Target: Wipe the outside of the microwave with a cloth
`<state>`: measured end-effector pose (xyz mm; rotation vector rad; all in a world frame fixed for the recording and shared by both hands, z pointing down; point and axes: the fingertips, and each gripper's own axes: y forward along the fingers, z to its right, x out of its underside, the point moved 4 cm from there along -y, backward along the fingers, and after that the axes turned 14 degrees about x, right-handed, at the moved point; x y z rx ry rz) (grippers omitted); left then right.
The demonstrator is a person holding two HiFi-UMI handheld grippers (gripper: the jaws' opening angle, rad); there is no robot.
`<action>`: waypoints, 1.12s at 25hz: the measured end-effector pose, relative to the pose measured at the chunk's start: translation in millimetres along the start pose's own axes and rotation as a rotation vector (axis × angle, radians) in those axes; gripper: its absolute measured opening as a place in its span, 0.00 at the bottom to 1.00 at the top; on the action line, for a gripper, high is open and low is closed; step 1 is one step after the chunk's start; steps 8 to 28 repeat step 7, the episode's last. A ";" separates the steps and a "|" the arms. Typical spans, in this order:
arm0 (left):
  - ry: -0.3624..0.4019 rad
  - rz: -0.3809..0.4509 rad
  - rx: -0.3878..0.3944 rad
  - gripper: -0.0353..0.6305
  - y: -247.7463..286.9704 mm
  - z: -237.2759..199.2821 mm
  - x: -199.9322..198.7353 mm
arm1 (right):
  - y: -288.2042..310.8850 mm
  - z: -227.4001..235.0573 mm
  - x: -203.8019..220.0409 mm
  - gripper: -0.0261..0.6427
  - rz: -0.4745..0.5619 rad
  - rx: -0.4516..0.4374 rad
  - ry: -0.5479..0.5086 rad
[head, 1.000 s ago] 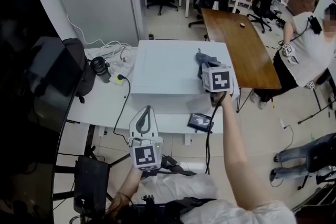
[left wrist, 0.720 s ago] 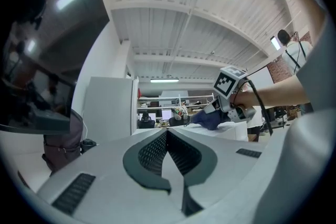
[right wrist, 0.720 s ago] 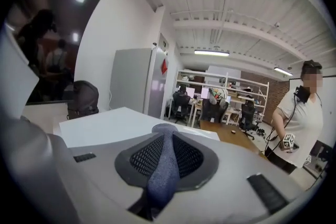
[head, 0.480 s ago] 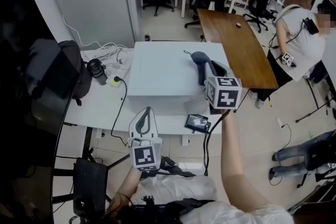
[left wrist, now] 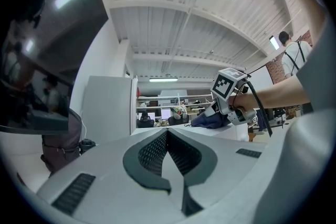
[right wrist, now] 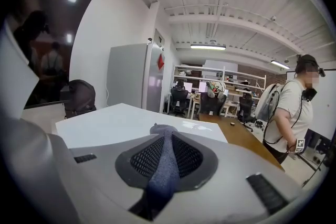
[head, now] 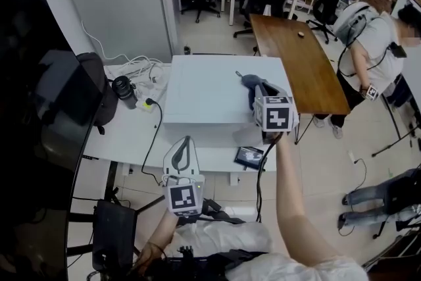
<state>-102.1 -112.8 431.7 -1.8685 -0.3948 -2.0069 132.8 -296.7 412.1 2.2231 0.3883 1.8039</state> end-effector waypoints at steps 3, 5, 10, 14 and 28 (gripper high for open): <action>-0.019 0.004 -0.008 0.06 0.0 -3.2 -1.4 | 6.0 -2.3 6.4 0.14 -0.013 0.001 -0.006; -0.019 0.003 -0.009 0.06 0.7 -5.2 -0.9 | 7.7 -3.7 5.6 0.14 -0.011 0.001 -0.012; -0.017 0.004 -0.010 0.06 1.7 -6.9 -0.2 | 10.7 -3.6 6.7 0.14 -0.014 0.004 -0.008; -0.017 0.004 -0.010 0.06 1.7 -6.9 -0.2 | 10.7 -3.6 6.7 0.14 -0.014 0.004 -0.008; -0.017 0.004 -0.010 0.06 1.7 -6.9 -0.2 | 10.7 -3.6 6.7 0.14 -0.014 0.004 -0.008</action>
